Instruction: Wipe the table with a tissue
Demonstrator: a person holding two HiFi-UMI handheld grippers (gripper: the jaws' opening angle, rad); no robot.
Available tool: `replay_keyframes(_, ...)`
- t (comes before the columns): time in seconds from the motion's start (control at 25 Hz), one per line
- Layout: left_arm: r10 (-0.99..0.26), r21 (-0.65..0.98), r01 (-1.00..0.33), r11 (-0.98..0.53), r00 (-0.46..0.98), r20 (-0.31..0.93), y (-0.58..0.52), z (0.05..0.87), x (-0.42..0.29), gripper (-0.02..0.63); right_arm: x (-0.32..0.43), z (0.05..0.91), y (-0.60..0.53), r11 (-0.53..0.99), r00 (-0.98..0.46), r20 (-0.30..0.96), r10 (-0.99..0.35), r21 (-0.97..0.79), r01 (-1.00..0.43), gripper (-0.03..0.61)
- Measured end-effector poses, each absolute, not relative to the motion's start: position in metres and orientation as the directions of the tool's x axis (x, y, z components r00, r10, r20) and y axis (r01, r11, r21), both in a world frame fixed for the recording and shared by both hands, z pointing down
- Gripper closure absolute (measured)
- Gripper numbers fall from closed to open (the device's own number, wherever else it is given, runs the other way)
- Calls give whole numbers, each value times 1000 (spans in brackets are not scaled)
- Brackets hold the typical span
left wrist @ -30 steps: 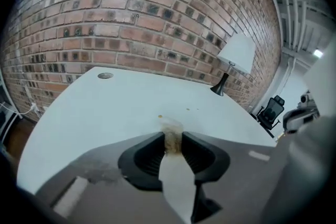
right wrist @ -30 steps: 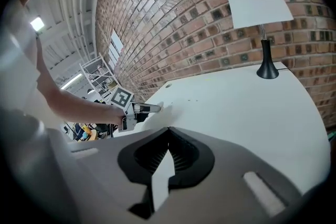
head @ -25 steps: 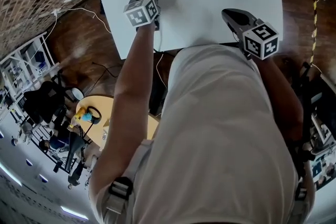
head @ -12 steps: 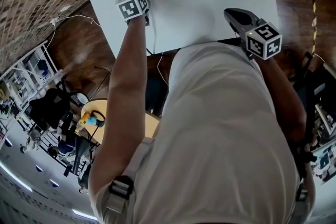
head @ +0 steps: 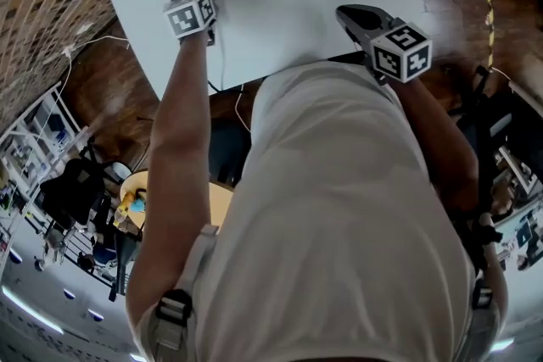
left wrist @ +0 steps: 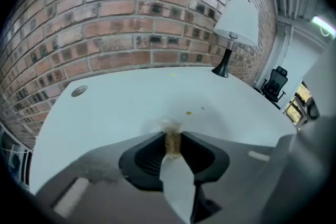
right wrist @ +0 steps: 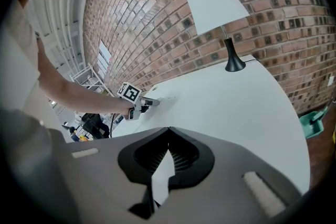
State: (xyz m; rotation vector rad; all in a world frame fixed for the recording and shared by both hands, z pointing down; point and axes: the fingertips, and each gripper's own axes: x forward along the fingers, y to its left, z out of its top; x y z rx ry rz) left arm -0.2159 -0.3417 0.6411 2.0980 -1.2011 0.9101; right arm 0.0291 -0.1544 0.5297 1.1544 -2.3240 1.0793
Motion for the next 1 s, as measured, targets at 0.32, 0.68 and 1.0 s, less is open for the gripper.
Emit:
replay_keyframes(0.32, -550, 187, -901, -390, 392, 737, -324, 621, -200, 506, 31, 522, -167, 456, -677, 529, -512, -500, -736, 571)
replay_keyframes(0.68, -511, 303, -847, -437, 511, 691, -266, 606, -111, 503, 81, 526, -147, 464, -702, 510, -497, -527, -712, 571)
replay_keyframes(1.0, -628, 151, -962, -226, 262, 733, -302, 606, -227, 500, 65, 527, -159, 447, -702, 499, -509, -543, -711, 571)
